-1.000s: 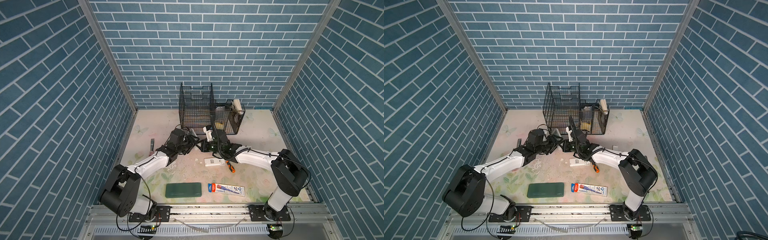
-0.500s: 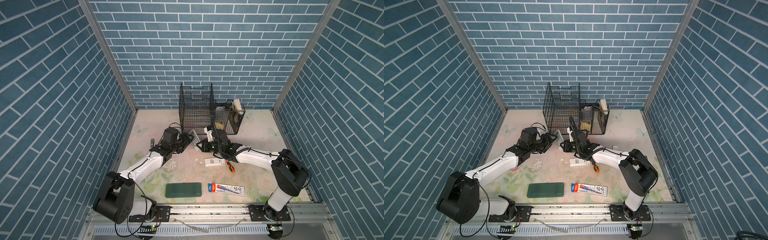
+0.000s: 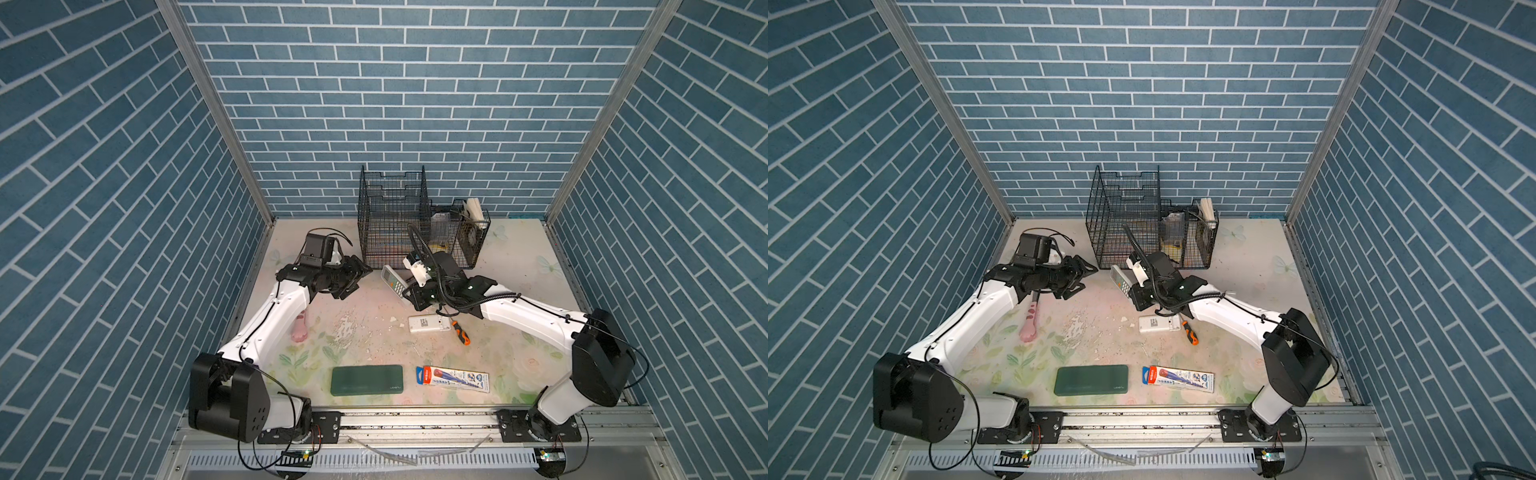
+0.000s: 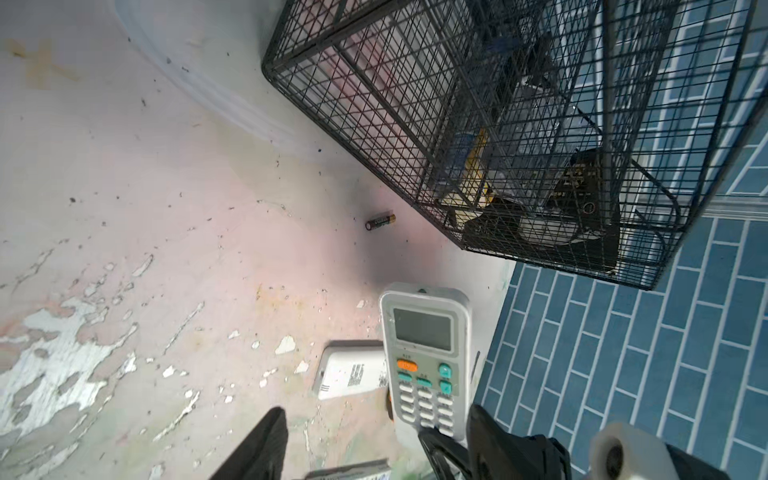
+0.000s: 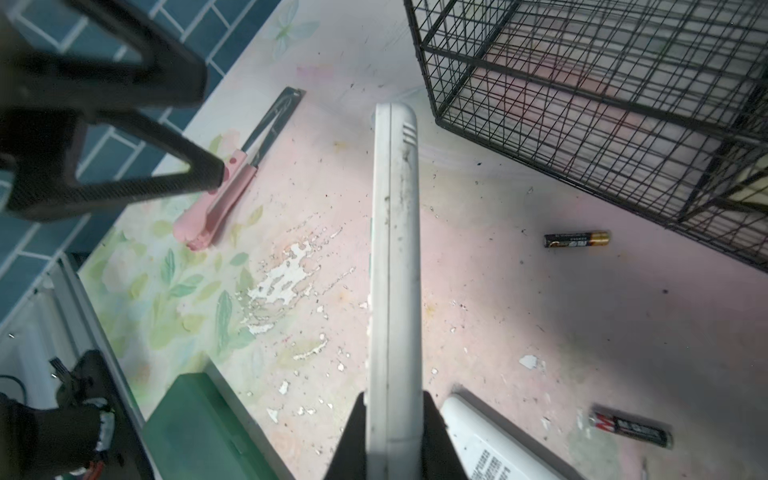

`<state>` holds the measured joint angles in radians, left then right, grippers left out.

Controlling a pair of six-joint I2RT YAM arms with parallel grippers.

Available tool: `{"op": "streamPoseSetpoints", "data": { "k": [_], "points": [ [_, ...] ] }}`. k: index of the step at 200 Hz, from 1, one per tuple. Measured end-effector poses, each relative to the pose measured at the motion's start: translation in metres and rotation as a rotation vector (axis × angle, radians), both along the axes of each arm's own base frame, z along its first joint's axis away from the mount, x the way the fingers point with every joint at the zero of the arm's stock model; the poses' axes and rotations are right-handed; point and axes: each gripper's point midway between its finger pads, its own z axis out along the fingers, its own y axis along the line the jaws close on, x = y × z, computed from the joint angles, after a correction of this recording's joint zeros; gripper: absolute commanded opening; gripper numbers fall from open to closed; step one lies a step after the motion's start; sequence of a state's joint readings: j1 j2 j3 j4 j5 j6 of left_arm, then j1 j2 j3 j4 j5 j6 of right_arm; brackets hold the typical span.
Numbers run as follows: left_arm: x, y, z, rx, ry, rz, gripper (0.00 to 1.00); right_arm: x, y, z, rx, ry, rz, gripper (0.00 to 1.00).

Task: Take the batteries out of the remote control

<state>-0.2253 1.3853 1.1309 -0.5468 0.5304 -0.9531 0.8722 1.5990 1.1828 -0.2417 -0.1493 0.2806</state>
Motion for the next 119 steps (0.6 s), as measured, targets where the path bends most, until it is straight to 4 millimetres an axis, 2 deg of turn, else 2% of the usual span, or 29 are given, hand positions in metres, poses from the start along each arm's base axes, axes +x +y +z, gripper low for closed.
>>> {"op": "streamPoseSetpoints", "data": {
  "k": [22, 54, 119],
  "points": [
    [0.001, -0.007, 0.001, -0.030, 0.066, -0.025, 0.67, -0.010, 0.004, 0.004, -0.079, -0.060, 0.066, 0.00],
    [-0.001, -0.014, -0.010, -0.054, 0.161, -0.043, 0.63, -0.020, 0.015, 0.021, -0.138, -0.159, 0.147, 0.00],
    [-0.012, -0.013, -0.022, -0.053, 0.235, -0.031, 0.56, -0.030, 0.027, 0.027, -0.241, -0.265, 0.240, 0.00]
  ]
}}
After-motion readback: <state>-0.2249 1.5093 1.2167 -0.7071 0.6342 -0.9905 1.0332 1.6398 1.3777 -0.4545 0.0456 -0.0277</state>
